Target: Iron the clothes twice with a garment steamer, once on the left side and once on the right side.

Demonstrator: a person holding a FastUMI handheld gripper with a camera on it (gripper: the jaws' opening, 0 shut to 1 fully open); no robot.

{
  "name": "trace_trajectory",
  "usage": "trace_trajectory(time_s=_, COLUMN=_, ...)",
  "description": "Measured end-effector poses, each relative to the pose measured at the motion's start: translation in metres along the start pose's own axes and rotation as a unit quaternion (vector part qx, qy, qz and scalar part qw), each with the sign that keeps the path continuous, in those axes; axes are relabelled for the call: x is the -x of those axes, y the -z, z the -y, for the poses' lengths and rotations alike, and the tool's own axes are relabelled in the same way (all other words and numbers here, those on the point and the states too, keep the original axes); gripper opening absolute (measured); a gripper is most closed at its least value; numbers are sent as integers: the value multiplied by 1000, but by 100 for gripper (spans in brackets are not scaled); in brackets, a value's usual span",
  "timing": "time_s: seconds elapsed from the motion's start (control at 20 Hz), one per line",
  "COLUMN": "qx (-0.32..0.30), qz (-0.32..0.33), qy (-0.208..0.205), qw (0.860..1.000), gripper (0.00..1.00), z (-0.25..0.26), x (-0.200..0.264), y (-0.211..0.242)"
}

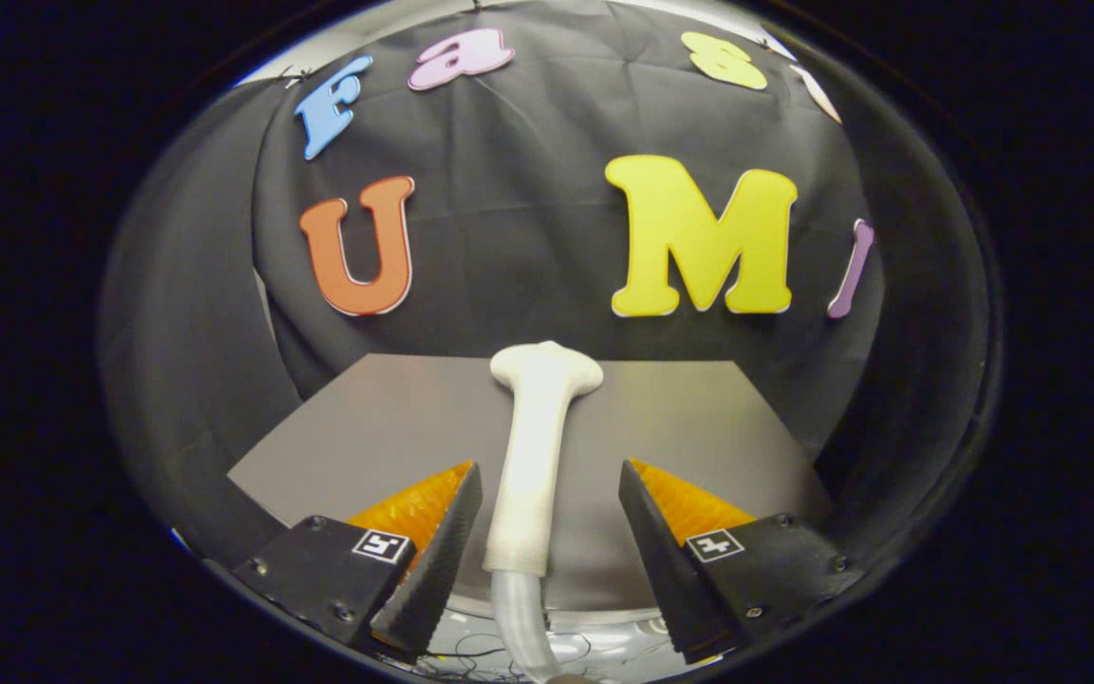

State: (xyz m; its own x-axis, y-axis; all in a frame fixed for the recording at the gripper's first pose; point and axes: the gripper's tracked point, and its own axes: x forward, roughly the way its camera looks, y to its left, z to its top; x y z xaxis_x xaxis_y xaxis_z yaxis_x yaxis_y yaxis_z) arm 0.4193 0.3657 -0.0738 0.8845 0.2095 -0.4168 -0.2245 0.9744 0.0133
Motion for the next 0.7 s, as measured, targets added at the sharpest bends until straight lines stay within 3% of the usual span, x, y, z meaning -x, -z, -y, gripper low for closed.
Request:
trace_trajectory(time_s=0.25, qx=-5, qz=-41, qy=6, qw=999, gripper=75, z=-3, x=-29, y=14)
trace_trajectory(time_s=0.5, qx=-19, qz=-58, qy=18, qw=998, gripper=61, z=-7, x=-26, y=13)
trace_trajectory(time_s=0.65, qx=-32, qz=-67, qy=-2, qw=997, gripper=40, z=-13, x=-29, y=13)
trace_trajectory(time_s=0.7, qx=-38, qz=-67, qy=-8, qw=997, gripper=39, z=-14, x=-27, y=13)
